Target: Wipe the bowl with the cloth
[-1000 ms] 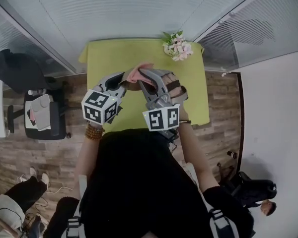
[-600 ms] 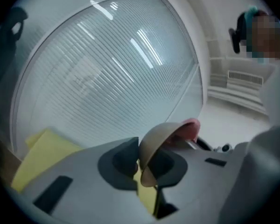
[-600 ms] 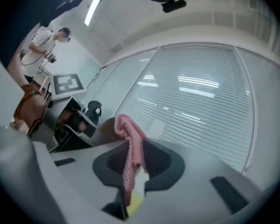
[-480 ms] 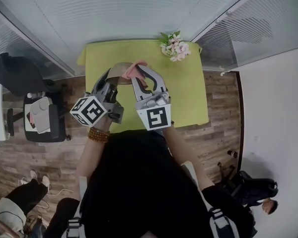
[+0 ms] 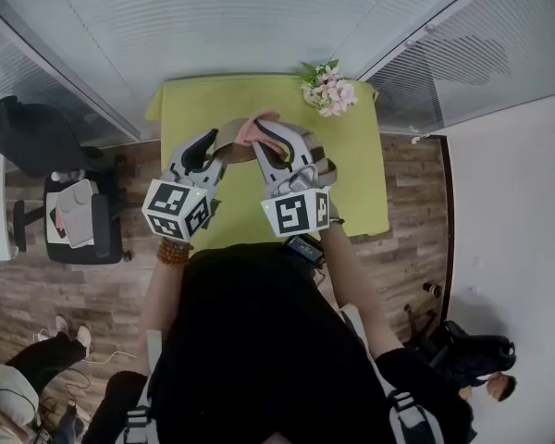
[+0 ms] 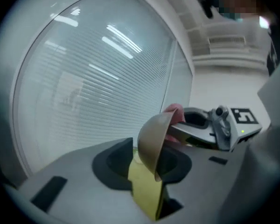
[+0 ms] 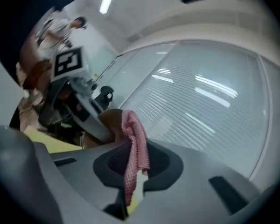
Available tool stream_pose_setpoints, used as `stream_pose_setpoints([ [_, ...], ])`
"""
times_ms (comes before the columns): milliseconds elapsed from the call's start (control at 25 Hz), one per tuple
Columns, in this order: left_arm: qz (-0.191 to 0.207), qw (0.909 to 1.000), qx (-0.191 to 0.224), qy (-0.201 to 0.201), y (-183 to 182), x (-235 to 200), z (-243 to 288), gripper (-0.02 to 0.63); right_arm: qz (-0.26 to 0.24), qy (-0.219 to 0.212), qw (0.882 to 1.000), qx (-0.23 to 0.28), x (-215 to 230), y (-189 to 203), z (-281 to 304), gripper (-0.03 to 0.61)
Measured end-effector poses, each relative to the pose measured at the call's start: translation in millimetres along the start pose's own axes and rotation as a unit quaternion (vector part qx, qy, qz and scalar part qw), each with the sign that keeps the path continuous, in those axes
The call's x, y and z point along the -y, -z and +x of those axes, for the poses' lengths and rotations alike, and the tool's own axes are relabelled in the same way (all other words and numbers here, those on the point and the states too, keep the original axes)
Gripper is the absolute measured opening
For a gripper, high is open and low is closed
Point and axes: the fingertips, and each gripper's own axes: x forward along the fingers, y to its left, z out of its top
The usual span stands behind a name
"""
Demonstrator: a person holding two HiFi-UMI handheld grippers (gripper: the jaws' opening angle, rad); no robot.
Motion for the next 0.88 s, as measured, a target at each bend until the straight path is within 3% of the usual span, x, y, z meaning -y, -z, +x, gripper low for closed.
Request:
stream_pose_setpoints([
  [80,0.071,0.9967,-0.037,-0.017,9,1,4,0.072,-0.062,-0.016,0.998,0.002,-11,-4,-2,0.029],
  [120,0.07,0.9964,-0.046,-0.016,13,0,7,0.06,-0.067,-0.019,0.998,0.004,-14,-5,-3,0.029],
  [200,0.01,0.9993,-0.036,-0.005,13,-2,7,0.046,-0.036,-0.012,0.999,0.008,-13,-4,-2,0.029],
  [280,-0.055,0.9984,-0.007,-0.006,7,-6,4,0.044,0.035,0.001,0.999,0.016,-8,-4,0,0.034],
  [360,-0.134,0.9904,0.032,-0.003,3,-10,-1,0.044,0.106,0.013,0.994,0.029,-4,-5,1,0.042],
  [400,-0.187,0.9809,0.054,0.003,2,-12,-4,0.046,0.139,0.021,0.989,0.039,-2,-7,1,0.043],
  [480,-0.291,0.9515,0.098,0.024,1,-17,-8,0.046,0.227,0.037,0.971,0.07,2,-10,2,0.037],
  [560,-0.36,0.9228,0.129,0.046,-1,-19,-10,0.05,0.343,0.039,0.935,0.085,5,-3,3,0.037],
  [600,-0.374,0.9161,0.132,0.058,-1,-19,-8,0.056,0.383,0.036,0.919,0.083,5,4,4,0.043],
  [640,-0.373,0.9162,0.127,0.073,1,-17,-7,0.074,0.399,0.032,0.913,0.077,5,9,5,0.043],
  [680,-0.358,0.9224,0.113,0.092,2,-13,-5,0.094,0.388,0.028,0.919,0.067,4,14,5,0.041],
  [720,-0.328,0.934,0.092,0.108,3,-9,-3,0.11,0.346,0.025,0.936,0.053,3,16,6,0.037],
  [800,-0.22,0.9697,0.047,0.096,3,-6,-3,0.162,0.19,0.018,0.981,0.022,-2,14,7,0.031],
  [840,-0.143,0.9872,0.026,0.066,3,-9,-4,0.163,0.1,0.014,0.995,0.006,-7,11,7,0.029],
  [880,-0.058,0.9978,0.003,0.032,4,-11,-5,0.161,0.025,0.009,1.0,-0.006,-12,9,7,0.029],
])
